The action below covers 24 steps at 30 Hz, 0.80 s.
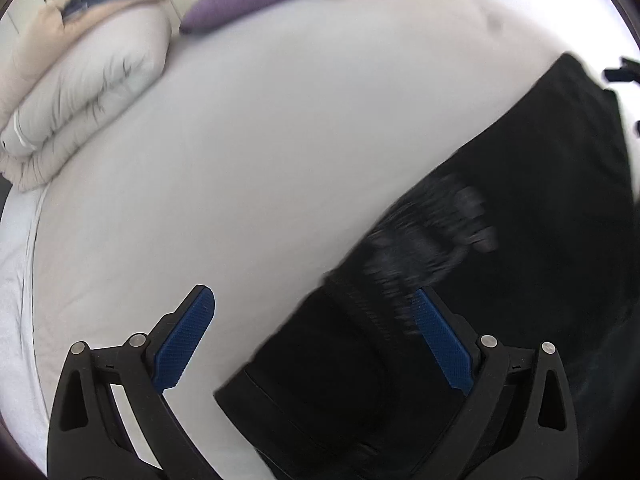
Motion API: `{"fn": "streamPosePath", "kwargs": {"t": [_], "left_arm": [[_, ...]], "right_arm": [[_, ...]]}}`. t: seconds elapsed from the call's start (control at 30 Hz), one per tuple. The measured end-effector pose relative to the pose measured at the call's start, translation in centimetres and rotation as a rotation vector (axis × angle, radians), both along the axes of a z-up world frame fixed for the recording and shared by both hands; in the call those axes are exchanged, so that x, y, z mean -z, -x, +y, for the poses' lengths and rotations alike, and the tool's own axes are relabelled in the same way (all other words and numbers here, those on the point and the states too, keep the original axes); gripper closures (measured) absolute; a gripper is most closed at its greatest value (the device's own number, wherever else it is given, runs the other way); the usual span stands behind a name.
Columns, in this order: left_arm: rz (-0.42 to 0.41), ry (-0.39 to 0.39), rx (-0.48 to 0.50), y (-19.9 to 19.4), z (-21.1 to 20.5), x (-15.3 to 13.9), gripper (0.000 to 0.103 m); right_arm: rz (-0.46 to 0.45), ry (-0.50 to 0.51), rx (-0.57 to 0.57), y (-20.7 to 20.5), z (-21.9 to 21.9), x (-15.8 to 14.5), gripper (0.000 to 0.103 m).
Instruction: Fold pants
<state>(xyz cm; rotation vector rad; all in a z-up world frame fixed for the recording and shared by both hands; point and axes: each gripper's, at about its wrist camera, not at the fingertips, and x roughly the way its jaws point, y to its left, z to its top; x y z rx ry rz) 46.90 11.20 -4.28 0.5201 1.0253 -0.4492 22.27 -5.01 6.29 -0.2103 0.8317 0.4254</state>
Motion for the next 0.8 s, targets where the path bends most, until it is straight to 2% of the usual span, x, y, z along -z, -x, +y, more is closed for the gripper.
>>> {"fn": "streamPosePath", "kwargs": {"t": [0.1, 0.17, 0.2, 0.27, 0.33, 0.37, 0.4, 0.5, 0.6, 0.63, 0.73, 0.8], "left_arm": [[0.104, -0.008, -0.012, -1.8, 0.7, 3.2, 0.002], [0.14, 0.022, -0.027, -2.3, 1.0, 4.1, 0.003], [0.152, 0.043, -0.032, -2.5, 1.1, 4.2, 0.005], [0.163, 0.065, -0.016, -2.3, 1.0, 4.1, 0.019], [0.164, 0.087, 0.016, -1.6, 0.5, 3.7, 0.055], [0.148, 0.08, 0.021, -1.2, 0.3, 3.5, 0.08], [0.136, 0.081, 0.024, -0.9, 0.2, 3.2, 0.096], [0.03, 0.052, 0.034, 1.2, -0.6, 2.3, 0.098], [-0.06, 0.094, 0.035, 3.8, -0.3, 0.8, 0.099], [-0.098, 0.116, 0.035, 5.0, 0.1, 0.1, 0.099], [-0.182, 0.096, 0.065, 8.0, 0.7, -0.9, 0.099], [-0.207, 0.099, 0.082, 9.4, 0.4, -1.1, 0.099]], "right_arm": [[0.025, 0.008, -0.026, -1.9, 1.1, 0.6, 0.015], [0.04, 0.011, -0.038, -3.2, 2.0, 0.9, 0.015], [0.047, 0.011, -0.045, -3.7, 2.4, 1.1, 0.015], [0.051, 0.02, -0.066, -4.6, 3.5, 1.2, 0.015], [0.049, 0.04, -0.095, -5.4, 4.7, 1.4, 0.016], [0.051, 0.054, -0.107, -5.8, 5.3, 1.6, 0.016], [0.058, 0.074, -0.121, -6.4, 6.1, 1.7, 0.018], [0.076, 0.118, -0.158, -7.9, 8.6, 2.4, 0.025], [0.098, 0.151, -0.202, -8.9, 10.5, 3.2, 0.036], [0.101, 0.163, -0.216, -9.1, 11.2, 3.5, 0.037], [0.111, 0.185, -0.253, -9.6, 12.8, 4.2, 0.037], [0.108, 0.196, -0.263, -10.1, 13.4, 4.7, 0.037]]}}
